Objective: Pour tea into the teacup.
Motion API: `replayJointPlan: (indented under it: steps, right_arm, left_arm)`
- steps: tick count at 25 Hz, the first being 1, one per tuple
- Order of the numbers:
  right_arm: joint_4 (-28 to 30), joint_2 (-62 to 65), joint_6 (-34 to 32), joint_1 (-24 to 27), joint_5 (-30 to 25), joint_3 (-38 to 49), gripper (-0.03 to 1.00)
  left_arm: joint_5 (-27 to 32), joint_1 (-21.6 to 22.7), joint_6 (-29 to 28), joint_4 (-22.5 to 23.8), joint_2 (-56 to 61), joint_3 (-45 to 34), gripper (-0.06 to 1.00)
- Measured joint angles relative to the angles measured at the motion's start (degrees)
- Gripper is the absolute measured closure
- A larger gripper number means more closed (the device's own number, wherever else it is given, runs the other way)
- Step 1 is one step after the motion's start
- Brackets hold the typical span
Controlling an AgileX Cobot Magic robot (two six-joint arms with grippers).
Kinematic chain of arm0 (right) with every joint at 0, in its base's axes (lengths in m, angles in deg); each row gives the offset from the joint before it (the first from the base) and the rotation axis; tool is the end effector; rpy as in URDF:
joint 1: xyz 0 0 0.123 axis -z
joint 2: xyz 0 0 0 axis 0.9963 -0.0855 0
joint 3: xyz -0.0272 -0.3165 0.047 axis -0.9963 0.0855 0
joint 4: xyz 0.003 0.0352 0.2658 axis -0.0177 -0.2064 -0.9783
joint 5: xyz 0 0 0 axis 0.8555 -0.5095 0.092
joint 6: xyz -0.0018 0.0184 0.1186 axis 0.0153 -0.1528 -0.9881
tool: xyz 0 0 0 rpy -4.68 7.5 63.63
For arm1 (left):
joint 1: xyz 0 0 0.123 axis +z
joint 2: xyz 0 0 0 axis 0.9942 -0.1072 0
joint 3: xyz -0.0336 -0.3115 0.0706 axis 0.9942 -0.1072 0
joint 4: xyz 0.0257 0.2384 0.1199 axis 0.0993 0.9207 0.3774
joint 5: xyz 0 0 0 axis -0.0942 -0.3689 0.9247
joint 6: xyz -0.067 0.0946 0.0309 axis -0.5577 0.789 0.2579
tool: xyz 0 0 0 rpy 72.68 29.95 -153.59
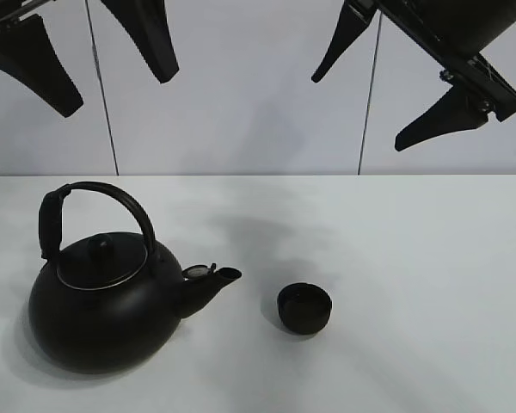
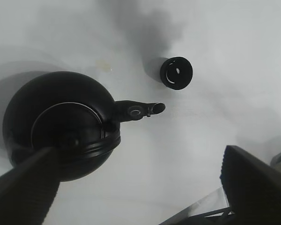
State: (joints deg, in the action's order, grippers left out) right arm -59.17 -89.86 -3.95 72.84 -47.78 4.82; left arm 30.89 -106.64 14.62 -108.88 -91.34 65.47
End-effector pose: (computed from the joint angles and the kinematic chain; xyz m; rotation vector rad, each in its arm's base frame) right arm 0.3526 0.1230 0.2919 0.3366 2.6146 0.7908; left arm 0.3327 -0.1858 0.3305 0.4683 2.8482 -0.6203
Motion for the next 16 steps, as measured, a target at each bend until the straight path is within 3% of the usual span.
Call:
replayJointPlan:
  steps: [16]
  right_arm:
    - [0.0, 0.0, 0.0, 0.0, 0.4, 0.0, 0.31]
  left_arm:
    - [-2.1, 0.0, -0.1, 0.1, -0.1, 0.0, 0.28]
